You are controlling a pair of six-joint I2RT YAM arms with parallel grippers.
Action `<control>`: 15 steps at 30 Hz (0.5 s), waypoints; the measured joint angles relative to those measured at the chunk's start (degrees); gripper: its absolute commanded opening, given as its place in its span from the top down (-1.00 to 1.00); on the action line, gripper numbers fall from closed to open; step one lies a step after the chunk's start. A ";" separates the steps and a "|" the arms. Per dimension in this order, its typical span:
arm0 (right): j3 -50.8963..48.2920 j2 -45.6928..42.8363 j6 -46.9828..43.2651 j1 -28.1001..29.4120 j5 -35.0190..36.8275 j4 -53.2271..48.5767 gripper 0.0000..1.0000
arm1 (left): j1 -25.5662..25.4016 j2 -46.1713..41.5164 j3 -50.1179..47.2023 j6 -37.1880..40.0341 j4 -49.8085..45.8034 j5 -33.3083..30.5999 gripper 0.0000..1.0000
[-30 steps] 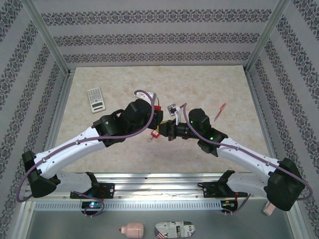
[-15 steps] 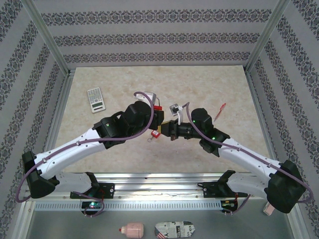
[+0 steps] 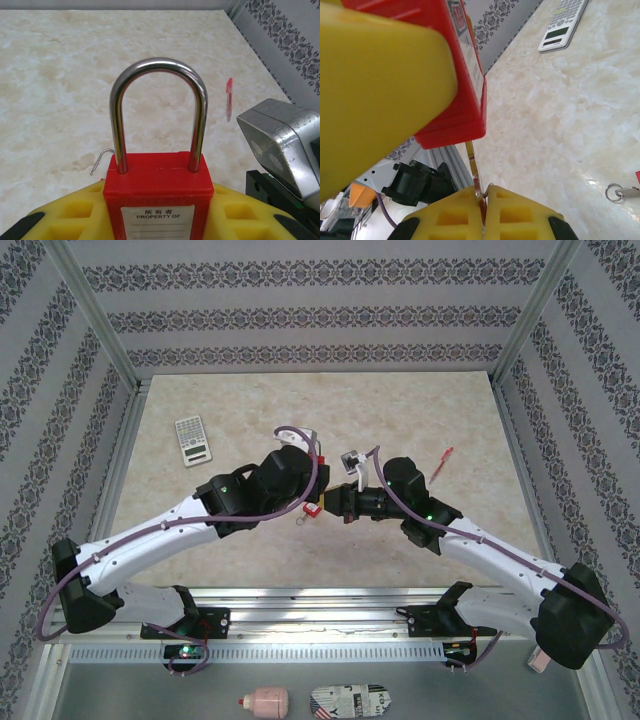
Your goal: Unlock with the key
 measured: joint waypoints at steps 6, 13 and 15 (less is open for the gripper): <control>0.00 0.44 1.11 0.00 -0.52 0.44 1.00 | -0.74 -3.43 -6.10 -1.53 6.80 -1.73 1.00; 0.00 0.96 2.03 0.00 -0.85 1.20 1.00 | -0.90 -4.42 -8.72 -3.58 10.75 -2.27 1.00; 0.00 1.16 2.01 -0.33 -1.05 1.40 1.00 | -0.90 -4.42 -8.81 -4.39 11.17 -2.25 1.00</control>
